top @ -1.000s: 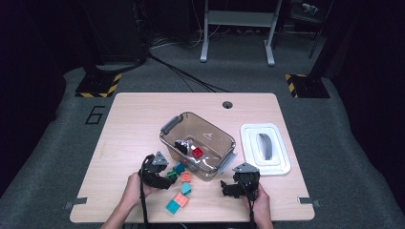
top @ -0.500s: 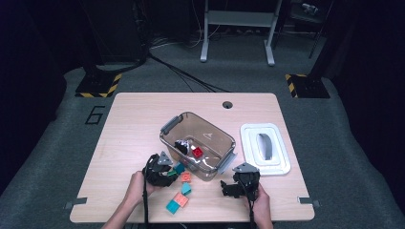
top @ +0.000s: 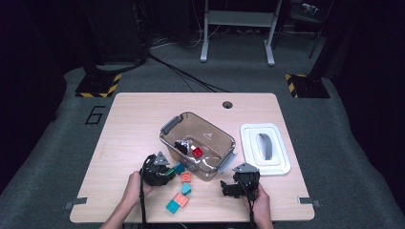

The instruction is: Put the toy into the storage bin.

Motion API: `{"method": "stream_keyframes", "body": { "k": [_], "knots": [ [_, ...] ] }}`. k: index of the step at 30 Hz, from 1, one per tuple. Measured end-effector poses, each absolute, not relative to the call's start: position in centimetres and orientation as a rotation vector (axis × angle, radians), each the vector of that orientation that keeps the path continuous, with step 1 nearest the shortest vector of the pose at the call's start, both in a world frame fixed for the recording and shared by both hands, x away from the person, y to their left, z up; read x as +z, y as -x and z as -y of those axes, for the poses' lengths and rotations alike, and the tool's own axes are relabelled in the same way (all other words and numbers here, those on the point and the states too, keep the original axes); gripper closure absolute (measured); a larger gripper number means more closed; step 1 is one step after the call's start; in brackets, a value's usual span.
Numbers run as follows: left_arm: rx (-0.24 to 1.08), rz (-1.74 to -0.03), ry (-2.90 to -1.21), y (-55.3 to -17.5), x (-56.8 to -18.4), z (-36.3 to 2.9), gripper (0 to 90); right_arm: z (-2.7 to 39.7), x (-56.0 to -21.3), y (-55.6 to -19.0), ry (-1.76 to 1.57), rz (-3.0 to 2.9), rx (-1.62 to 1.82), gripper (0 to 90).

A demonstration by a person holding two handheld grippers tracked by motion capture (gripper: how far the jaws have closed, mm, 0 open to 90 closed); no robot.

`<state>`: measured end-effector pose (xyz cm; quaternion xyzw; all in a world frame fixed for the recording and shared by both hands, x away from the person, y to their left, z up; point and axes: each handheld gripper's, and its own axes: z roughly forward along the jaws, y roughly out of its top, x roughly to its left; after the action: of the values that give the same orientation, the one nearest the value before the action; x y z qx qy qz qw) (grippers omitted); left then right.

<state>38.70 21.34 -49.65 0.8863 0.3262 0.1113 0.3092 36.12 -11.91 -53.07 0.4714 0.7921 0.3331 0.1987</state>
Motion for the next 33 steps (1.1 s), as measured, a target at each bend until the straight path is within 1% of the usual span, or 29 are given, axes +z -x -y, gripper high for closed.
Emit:
{"method": "stream_keyframes", "body": {
  "k": [11,25,33],
  "knots": [
    [0.329,-0.871,-2.325,-38.7,-47.4,-23.0,65.5,11.9,-53.1,-36.1,-1.319,-2.216,0.932,0.0],
    [0.385,-0.871,-2.281,-39.1,-44.2,-24.0,65.6,11.9,-53.1,-36.1,-1.319,-2.216,0.932,0.0],
    [0.409,-0.863,-2.253,-39.4,-41.8,-24.3,65.6,11.9,-53.1,-36.1,-1.319,-2.216,0.932,0.0]
  ]
}}
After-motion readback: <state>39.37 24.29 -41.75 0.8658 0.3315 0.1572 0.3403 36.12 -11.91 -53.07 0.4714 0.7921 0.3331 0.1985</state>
